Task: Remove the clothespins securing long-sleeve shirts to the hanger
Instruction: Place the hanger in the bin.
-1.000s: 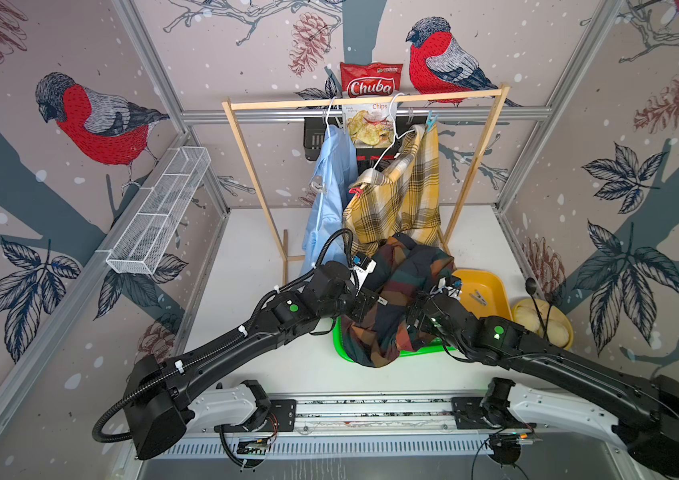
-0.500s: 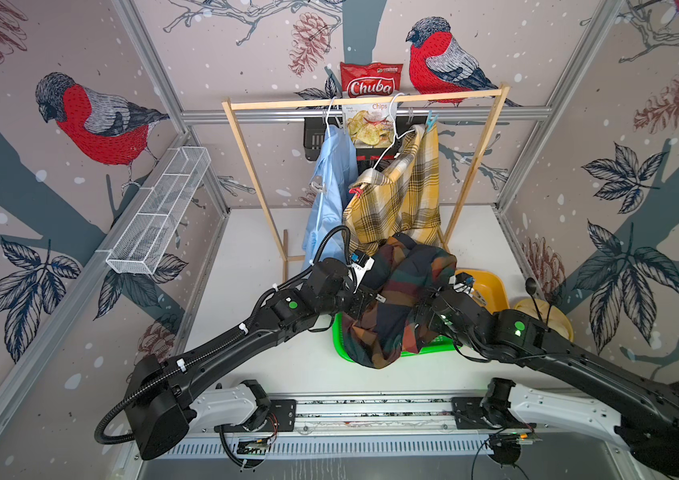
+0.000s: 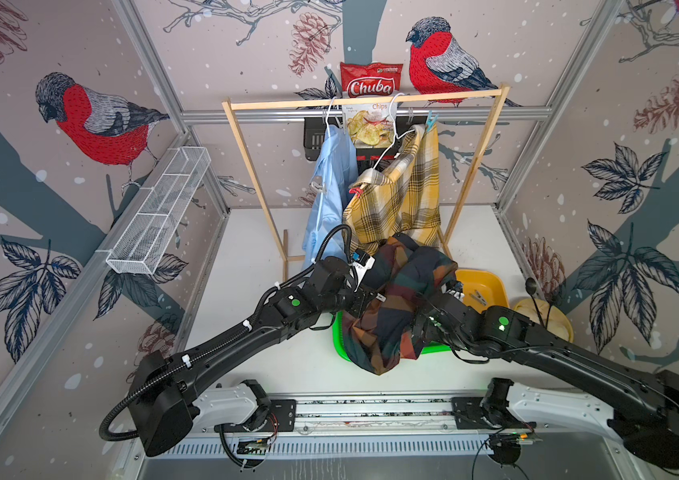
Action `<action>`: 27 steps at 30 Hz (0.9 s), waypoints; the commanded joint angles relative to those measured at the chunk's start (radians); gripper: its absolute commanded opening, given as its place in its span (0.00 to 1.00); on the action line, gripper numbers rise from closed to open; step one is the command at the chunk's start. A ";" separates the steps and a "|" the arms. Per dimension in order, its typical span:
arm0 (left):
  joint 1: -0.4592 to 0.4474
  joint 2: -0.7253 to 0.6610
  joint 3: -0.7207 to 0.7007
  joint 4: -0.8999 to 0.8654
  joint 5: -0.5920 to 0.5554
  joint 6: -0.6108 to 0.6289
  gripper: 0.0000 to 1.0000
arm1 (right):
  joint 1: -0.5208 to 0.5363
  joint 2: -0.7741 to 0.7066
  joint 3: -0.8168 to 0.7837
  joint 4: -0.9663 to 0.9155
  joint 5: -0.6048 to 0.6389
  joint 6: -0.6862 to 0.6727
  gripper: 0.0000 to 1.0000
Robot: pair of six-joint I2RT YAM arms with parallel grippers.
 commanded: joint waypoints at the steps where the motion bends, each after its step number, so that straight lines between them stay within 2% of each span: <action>1: 0.005 0.004 0.007 0.032 0.026 0.002 0.11 | 0.003 0.005 -0.019 0.011 -0.018 -0.050 1.00; 10: 0.013 0.044 0.065 0.012 0.040 -0.011 0.11 | -0.015 -0.072 0.018 0.314 -0.167 -0.212 1.00; 18: 0.043 0.060 0.072 0.019 0.041 -0.035 0.11 | -0.125 -0.065 -0.035 0.442 -0.436 -0.273 1.00; 22: 0.078 0.060 0.077 0.012 0.015 -0.056 0.11 | -0.153 -0.002 -0.040 0.526 -0.448 -0.310 1.00; 27: 0.106 0.038 0.075 -0.024 -0.078 -0.067 0.11 | -0.190 0.113 -0.013 0.618 -0.449 -0.360 1.00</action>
